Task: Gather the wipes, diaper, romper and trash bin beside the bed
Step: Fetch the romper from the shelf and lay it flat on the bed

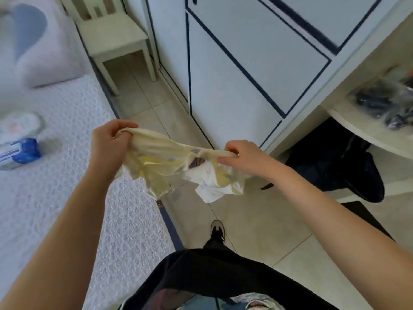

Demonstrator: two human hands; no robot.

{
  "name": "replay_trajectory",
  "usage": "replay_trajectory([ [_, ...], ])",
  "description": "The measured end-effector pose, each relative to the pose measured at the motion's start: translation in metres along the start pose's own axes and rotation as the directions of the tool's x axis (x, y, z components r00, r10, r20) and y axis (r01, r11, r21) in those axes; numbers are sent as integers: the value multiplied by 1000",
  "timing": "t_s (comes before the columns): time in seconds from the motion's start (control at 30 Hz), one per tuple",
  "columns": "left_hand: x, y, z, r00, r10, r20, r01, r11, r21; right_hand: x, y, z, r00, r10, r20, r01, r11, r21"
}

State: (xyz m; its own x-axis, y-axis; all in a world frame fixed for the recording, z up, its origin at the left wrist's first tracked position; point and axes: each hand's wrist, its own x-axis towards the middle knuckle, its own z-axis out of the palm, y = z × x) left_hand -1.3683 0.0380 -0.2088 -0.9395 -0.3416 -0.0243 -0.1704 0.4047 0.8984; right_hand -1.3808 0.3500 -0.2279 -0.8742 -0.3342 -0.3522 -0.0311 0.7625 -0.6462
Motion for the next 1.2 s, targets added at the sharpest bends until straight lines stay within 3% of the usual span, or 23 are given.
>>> replay_trajectory([
  [0.07, -4, -4, 5, 999, -5, 36, 3, 998, 60, 1, -7, -2, 999, -5, -54, 10, 996, 90],
  [0.13, 22, -7, 6, 983, -78, -164, 88, 995, 52, 58, -25, -31, 992, -126, 16, 125, 990, 70],
  [0.23, 21, -10, 9, 983, -118, -142, 128, 990, 63, 71, -43, -40, 977, -206, -60, 212, 969, 125],
  [0.37, 22, -22, 9, 962, -223, -159, 240, 966, 95, 106, -76, -46, 935, -353, -44, 355, 929, 107],
  [0.47, 32, -25, 7, 957, -283, -65, 289, 946, 147, 133, -107, -48, 896, -445, 9, 443, 893, 86],
  [0.53, 40, -22, 12, 963, -255, 93, 236, 956, 177, 150, -127, -43, 852, -521, 53, 518, 853, 60],
  [0.63, 65, -9, 24, 951, -177, 253, 205, 975, -86, 180, -154, -33, 808, -573, 140, 575, 818, 23],
  [0.7, 90, -3, 27, 965, -179, 193, 220, 950, -221, 203, -169, -28, 801, -575, 168, 583, 813, 3],
  [0.83, 135, -3, 11, 972, -234, -24, 224, 953, -202, 256, -194, -31, 797, -582, 160, 595, 802, -51],
  [1.03, 186, -10, -21, 944, -290, -158, 238, 929, -283, 327, -209, -21, 843, -535, 52, 536, 844, -6],
  [1.13, 209, -11, -33, 932, -287, -223, 229, 940, -254, 357, -207, -6, 903, -387, 187, 380, 922, 74],
  [1.2, 223, -12, -38, 921, -306, -242, 249, 939, -237, 378, -204, 4, 903, -298, 308, 286, 954, 85],
])
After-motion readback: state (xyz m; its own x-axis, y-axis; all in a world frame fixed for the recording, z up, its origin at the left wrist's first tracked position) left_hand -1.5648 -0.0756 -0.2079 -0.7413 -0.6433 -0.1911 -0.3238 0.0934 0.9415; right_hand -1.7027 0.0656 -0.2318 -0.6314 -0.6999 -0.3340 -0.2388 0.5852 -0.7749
